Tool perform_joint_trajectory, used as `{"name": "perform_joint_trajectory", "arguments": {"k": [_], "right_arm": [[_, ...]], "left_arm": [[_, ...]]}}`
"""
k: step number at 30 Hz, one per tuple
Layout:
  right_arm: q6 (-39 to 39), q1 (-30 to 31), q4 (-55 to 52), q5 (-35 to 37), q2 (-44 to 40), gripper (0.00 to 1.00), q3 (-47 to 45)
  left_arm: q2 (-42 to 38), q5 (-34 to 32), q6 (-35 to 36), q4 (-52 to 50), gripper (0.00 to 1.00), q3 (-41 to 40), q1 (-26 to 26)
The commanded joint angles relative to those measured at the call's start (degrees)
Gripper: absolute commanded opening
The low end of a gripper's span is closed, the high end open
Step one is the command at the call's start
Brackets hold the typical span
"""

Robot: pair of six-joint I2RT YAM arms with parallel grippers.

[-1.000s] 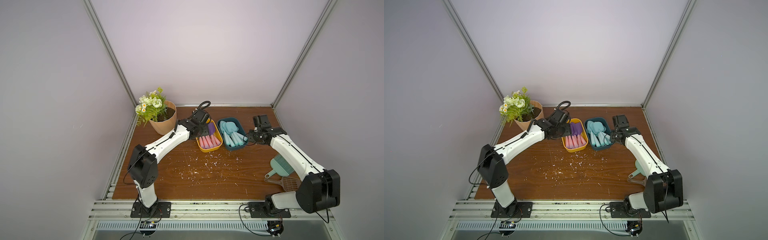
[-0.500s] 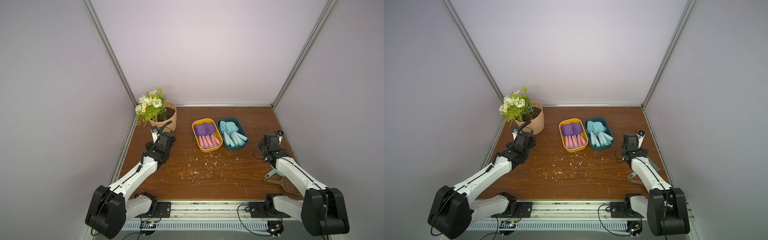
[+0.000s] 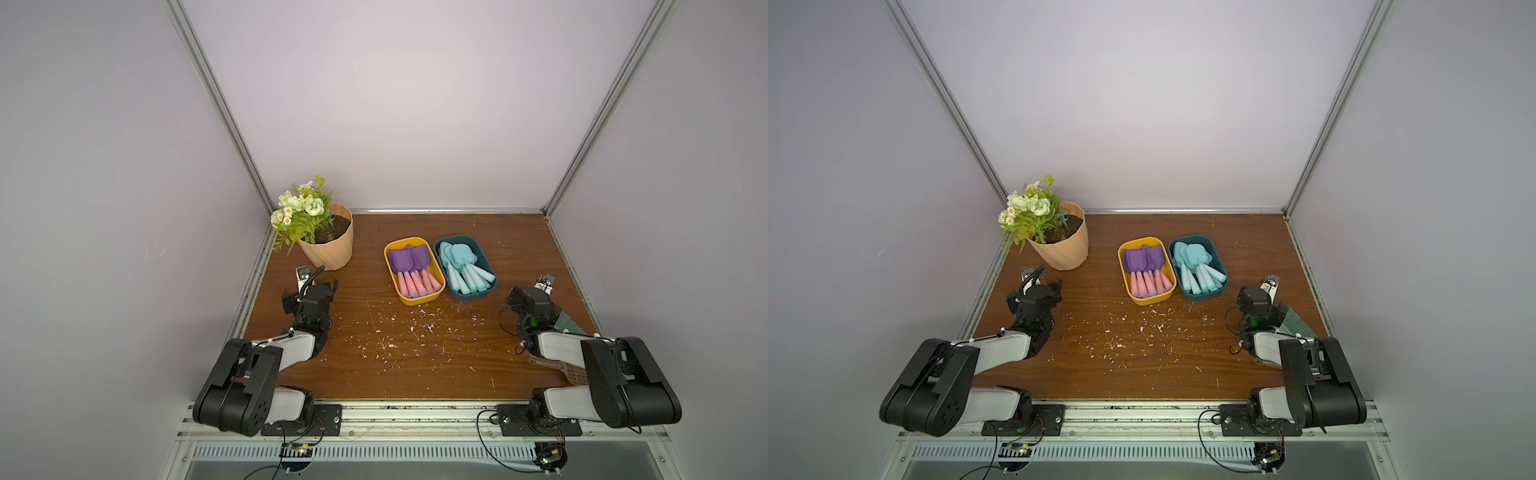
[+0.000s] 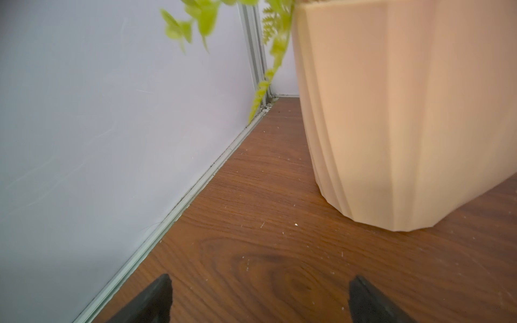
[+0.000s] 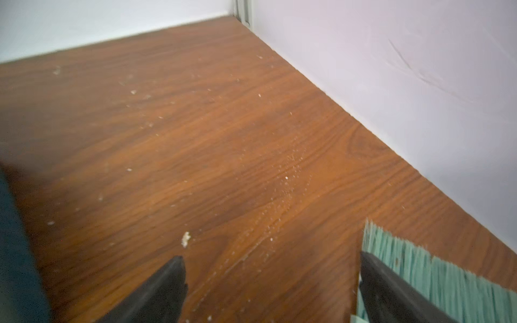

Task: Sort the small shovels by color and place them into the storage box
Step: Reset both arms

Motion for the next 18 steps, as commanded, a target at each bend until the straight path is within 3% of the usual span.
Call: {"name": "perform_joint_trajectory", "arguments": {"k": [1,4,8,10,12,18], "right_arm": [[-6.19,0.25,19.38,-5.18,3.45,1.00,-1.66],[-7.77,0.20,15.73,-9.30,4.60,1.00,0.95],[-11.29,0.20,25.38,-16.89,6.61,1.00,-3.56],[-11.91,0.26,33.78,-16.87,9.69,1.00,-5.24],[-11.24,0.15,25.77,-17.27,7.25,1.00,-3.32],[-11.20,-0.08,26.81,-17.38,8.09,1.00,-3.22]], "left_arm": [[2.49,6.67,4.73,14.87,0.99,-0.69,2.48],[6.39,9.94,5.60,21.01,0.99,-0.46,3.97],[7.78,11.99,4.56,24.15,0.99,-1.97,5.18],[7.15,14.33,5.07,27.91,0.99,-4.43,5.34],[8.60,17.29,5.42,30.35,0.99,-5.37,5.89],[10.33,19.68,4.55,32.93,0.99,-5.99,7.20]]}}
